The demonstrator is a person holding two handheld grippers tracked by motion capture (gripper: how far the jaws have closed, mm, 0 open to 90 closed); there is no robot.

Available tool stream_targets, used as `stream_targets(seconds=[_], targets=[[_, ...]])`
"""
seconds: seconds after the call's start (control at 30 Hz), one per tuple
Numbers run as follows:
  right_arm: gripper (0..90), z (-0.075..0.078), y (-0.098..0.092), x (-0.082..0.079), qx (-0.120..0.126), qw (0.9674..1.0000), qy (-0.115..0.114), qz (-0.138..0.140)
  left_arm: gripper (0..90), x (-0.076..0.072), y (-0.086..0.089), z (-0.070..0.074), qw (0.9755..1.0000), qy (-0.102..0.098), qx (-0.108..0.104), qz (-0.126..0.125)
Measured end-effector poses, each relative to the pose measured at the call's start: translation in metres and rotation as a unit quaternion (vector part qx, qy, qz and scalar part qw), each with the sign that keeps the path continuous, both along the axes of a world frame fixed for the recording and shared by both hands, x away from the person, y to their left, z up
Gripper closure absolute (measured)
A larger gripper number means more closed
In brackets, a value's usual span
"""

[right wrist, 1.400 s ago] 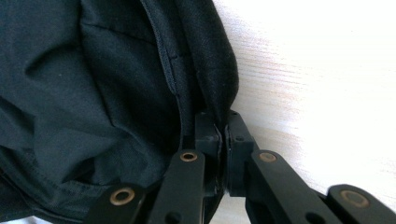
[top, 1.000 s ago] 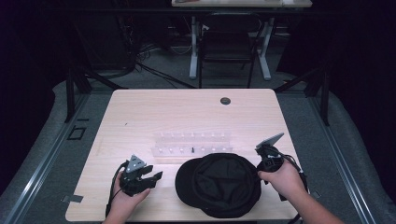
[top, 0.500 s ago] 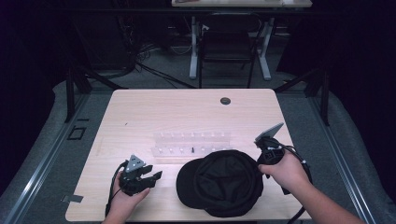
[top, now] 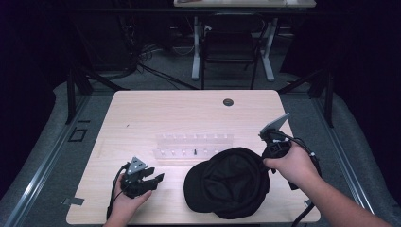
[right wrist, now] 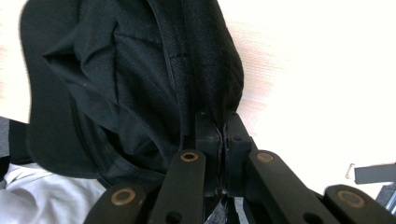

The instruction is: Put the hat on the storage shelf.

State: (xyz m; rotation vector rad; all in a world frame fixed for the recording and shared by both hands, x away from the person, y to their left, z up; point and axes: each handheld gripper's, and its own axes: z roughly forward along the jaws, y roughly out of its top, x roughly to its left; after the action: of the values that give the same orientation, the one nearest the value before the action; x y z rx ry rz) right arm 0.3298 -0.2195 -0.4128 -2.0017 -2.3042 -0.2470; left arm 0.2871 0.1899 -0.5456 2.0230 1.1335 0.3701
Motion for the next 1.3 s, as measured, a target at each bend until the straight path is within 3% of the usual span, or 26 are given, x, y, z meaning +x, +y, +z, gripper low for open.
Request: stream_targets(seconds=[0.33, 0.5, 0.6, 0.7, 0.73, 0.87, 1.0, 1.17, 1.2, 1.3], targets=[[87.8, 0.033, 0.006, -0.002, -0.009, 0.9999, -0.004, 0.007, 51.6, 0.0, -0.002, -0.002, 0.9999, -0.007, -0.006, 0.005], [87.8, 0.047, 0.003, -0.002, 0.016, 0.9998, 0.008, -0.003, 51.6, 0.0, -0.001, -0.002, 1.0, -0.001, -0.004, 0.002], [87.9, 0.051, 0.001, -0.002, 0.018, 0.9997, 0.018, 0.003, 51.6, 0.001, 0.0, -0.002, 1.0, -0.001, -0.004, 0.002], [87.8, 0.055, -0.002, -0.002, 0.054, 0.9982, 0.016, -0.02, 51.6, 0.001, 0.0, -0.001, 1.0, 0.001, 0.001, 0.0], [87.9, 0.057, -0.004, -0.001, 0.06, 0.9979, 0.022, -0.012, 51.6, 0.001, -0.001, -0.001, 1.0, 0.0, 0.001, 0.0], [88.0, 0.06, -0.009, 0.0, 0.102, 0.9941, 0.028, -0.024, 51.6, 0.001, -0.001, -0.001, 1.0, 0.001, 0.0, 0.001], [88.1, 0.063, -0.013, -0.001, 0.144, 0.9883, 0.037, -0.035, 51.6, 0.001, -0.001, -0.002, 1.0, -0.002, -0.004, 0.002], [88.1, 0.064, -0.02, -0.003, 0.196, 0.9791, 0.044, -0.034, 51.6, 0.001, -0.001, -0.002, 1.0, -0.002, -0.004, 0.003], [88.2, 0.064, -0.019, -0.003, 0.209, 0.9759, 0.041, -0.047, 51.6, 0.001, -0.001, -0.002, 1.0, -0.002, -0.004, 0.002], [88.2, 0.064, -0.021, -0.005, 0.236, 0.9697, 0.046, -0.044, 51.6, 0.001, -0.001, -0.001, 1.0, -0.001, 0.001, 0.0]])
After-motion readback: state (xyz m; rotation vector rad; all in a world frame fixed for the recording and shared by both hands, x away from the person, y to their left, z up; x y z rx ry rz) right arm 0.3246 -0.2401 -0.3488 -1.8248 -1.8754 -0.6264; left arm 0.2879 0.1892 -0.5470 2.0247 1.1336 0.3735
